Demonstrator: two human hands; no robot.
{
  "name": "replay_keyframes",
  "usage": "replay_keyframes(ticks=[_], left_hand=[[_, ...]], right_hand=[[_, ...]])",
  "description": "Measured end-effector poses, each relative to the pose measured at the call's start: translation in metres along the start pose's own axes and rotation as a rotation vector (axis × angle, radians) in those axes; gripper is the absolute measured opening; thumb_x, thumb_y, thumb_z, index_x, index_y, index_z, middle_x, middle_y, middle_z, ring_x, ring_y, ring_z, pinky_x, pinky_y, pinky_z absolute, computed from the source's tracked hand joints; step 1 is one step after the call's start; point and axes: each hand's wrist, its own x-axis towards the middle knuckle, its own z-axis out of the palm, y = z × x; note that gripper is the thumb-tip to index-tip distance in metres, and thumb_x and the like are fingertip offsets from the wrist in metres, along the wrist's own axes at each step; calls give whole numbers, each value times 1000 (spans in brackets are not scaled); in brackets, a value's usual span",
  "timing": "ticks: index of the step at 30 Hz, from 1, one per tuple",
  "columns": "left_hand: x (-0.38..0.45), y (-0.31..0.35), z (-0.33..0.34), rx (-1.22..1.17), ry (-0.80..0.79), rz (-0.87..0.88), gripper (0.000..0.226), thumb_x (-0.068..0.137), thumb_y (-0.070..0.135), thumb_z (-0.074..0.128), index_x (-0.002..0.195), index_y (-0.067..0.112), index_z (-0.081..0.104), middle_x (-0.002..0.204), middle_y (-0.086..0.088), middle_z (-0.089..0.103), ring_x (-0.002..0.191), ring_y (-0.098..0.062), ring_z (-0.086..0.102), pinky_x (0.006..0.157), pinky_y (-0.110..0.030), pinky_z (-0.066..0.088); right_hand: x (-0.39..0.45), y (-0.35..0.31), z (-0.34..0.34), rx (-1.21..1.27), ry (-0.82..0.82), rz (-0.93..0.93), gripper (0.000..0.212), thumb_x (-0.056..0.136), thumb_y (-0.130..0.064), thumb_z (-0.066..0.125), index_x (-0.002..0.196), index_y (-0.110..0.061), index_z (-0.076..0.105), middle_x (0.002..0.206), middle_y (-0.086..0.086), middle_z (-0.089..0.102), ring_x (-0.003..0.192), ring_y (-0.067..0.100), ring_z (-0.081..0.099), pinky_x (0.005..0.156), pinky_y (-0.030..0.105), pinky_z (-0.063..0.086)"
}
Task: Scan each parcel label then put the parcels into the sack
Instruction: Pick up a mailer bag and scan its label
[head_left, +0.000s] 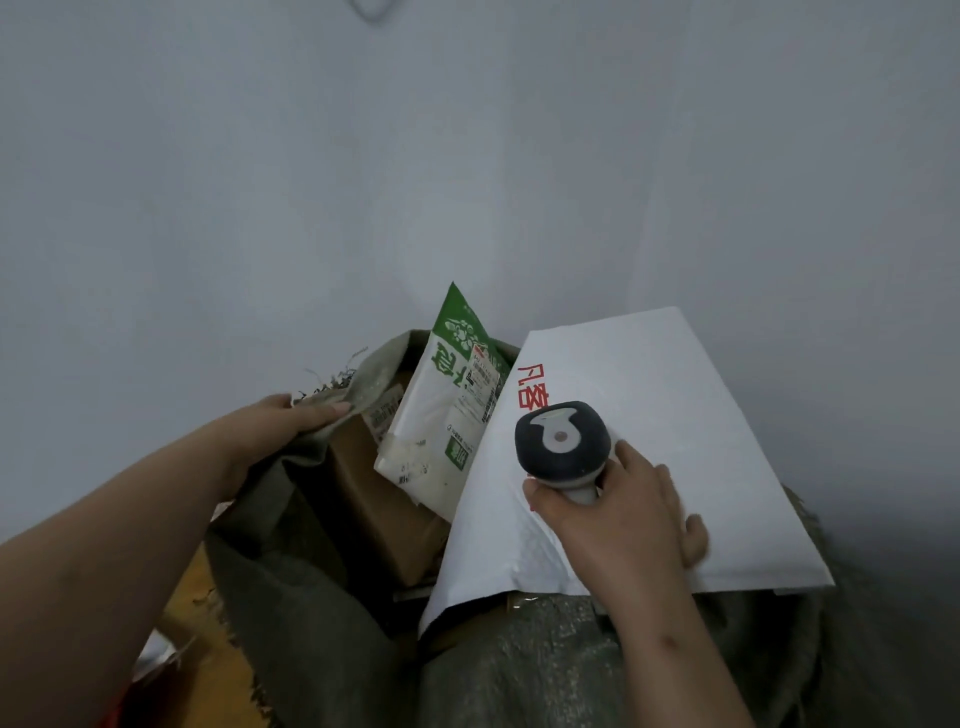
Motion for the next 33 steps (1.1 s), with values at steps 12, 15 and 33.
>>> replay_keyframes(ticks=[12, 15, 33], left_hand=[[-25, 49, 19, -5, 317, 412, 4, 85, 11, 75, 82, 12, 73, 89, -17, 73, 77, -29, 68, 83, -42, 58], [-58, 100, 34, -277, 157, 654, 14, 87, 8, 72, 81, 19, 77, 86, -7, 77, 84, -25, 73, 79, -38, 61], [-112, -47, 48, 14, -8, 338, 82, 47, 63, 85, 117, 37, 51, 117, 9, 62, 100, -12, 64, 71, -23, 53]], right_hand=[[-7, 1, 12, 47, -101, -26, 48, 74, -72, 61, 112, -43, 57, 151, -15, 43, 148, 21, 28, 118, 65, 0], [-8, 4, 9, 121, -101, -12, 52, 74, -71, 61, 117, -41, 59, 152, -16, 42, 146, 21, 31, 118, 64, 1], [-41, 8, -11, 524, -205, 15, 49, 64, -57, 73, 100, -24, 73, 110, -2, 70, 102, 20, 65, 101, 49, 48]])
